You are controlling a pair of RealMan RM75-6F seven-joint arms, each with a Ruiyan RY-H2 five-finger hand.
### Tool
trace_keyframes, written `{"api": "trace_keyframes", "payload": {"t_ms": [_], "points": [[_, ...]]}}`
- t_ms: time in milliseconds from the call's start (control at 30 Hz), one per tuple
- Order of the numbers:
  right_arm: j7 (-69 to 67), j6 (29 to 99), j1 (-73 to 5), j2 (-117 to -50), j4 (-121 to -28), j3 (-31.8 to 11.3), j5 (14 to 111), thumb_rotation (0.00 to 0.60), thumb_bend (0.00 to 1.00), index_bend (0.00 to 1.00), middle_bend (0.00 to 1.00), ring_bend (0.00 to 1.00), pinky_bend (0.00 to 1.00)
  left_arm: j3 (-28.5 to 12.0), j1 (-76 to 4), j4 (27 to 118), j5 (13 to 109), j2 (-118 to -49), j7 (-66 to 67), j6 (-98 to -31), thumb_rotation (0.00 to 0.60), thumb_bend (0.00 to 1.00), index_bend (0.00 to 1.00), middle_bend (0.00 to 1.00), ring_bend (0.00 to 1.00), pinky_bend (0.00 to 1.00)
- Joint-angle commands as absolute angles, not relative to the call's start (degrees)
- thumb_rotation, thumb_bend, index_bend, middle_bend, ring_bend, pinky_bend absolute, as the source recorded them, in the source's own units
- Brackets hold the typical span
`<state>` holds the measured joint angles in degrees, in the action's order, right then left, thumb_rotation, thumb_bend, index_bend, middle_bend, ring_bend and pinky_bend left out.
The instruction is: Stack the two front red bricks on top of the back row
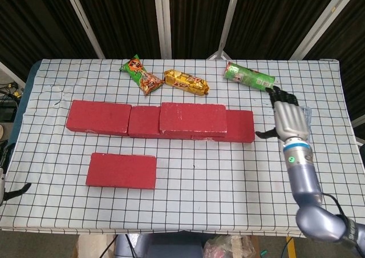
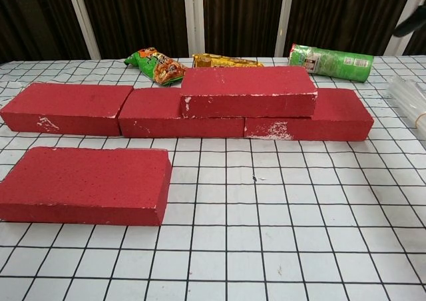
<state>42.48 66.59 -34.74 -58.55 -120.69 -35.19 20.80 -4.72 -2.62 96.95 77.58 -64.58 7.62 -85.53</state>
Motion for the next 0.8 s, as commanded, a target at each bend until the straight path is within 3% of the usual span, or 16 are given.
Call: {"api": "trace_keyframes", "payload": {"t_ms": [33,200,400,600,800], "points": [[24.71,66.99,-18.59,-50.69,-123.19,-26.65,44.92,0.600,0.13,0.07,0.00,0.00,0.00,-4.40,-2.84,96.99,78.32,-65.07,8.32,-85.48,0.600,0.00,0.06,0.00,0.00,0.00],[16.48,68.61,-11.31,-48.81,-121.05,-19.62,60.08,0.600,0.13,0.07,0.00,0.00,0.00,-3.72,-3.17,96.24,81.45,-66.43,6.11,-86.01,0.600,0.00,0.05,0.00,0.00,0.00],[13.04,78.28,-4.33,-53.42,-117.31,-11.69,74.70,0.600,0.13,0.07,0.00,0.00,0.00,-2.72,-3.47,95.43,84.59,-68.04,3.11,-86.27,0.600,0.00,0.04,0.00,0.00,0.00],[13.43,83.25,-0.78,-58.49,-114.60,-6.79,79.46,0.600,0.13,0.07,0.00,0.00,0.00,-2.23,-4.24,95.79,83.94,-69.27,2.22,-83.89,0.600,0.00,0.03,0.00,0.00,0.00],[11.41,86.96,0.91,-62.06,-110.95,-5.69,81.23,0.600,0.13,0.07,0.00,0.00,0.00,-2.41,-6.43,99.21,82.82,-69.58,8.92,-80.44,0.600,0.00,0.00,0.00,0.00,0.00]]}}
